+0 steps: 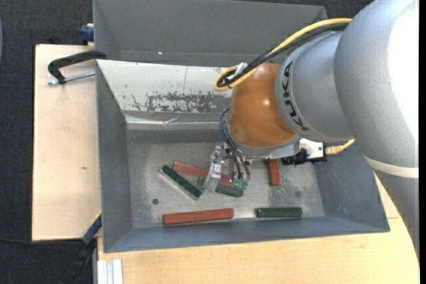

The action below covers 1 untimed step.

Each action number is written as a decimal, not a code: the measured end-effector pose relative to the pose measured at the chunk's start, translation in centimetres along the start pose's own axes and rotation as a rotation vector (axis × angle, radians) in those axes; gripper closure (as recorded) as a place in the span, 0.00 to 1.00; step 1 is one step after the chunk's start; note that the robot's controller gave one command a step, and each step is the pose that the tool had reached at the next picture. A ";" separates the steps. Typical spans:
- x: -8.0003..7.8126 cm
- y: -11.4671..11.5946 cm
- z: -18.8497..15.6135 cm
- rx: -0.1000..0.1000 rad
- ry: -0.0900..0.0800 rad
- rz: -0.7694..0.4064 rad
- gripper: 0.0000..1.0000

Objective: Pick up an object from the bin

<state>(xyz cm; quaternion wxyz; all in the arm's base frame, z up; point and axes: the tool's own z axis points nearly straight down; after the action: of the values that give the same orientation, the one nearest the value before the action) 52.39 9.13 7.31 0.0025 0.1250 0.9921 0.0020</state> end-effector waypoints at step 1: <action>0.0 0.0 0.0 0.000 0.000 0.000 1.00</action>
Offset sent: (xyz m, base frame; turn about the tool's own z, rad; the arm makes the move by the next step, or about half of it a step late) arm 0.0000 0.0001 0.0341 0.0000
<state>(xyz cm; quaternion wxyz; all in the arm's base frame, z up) 52.39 9.13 7.31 0.0025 0.1251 0.9921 0.0020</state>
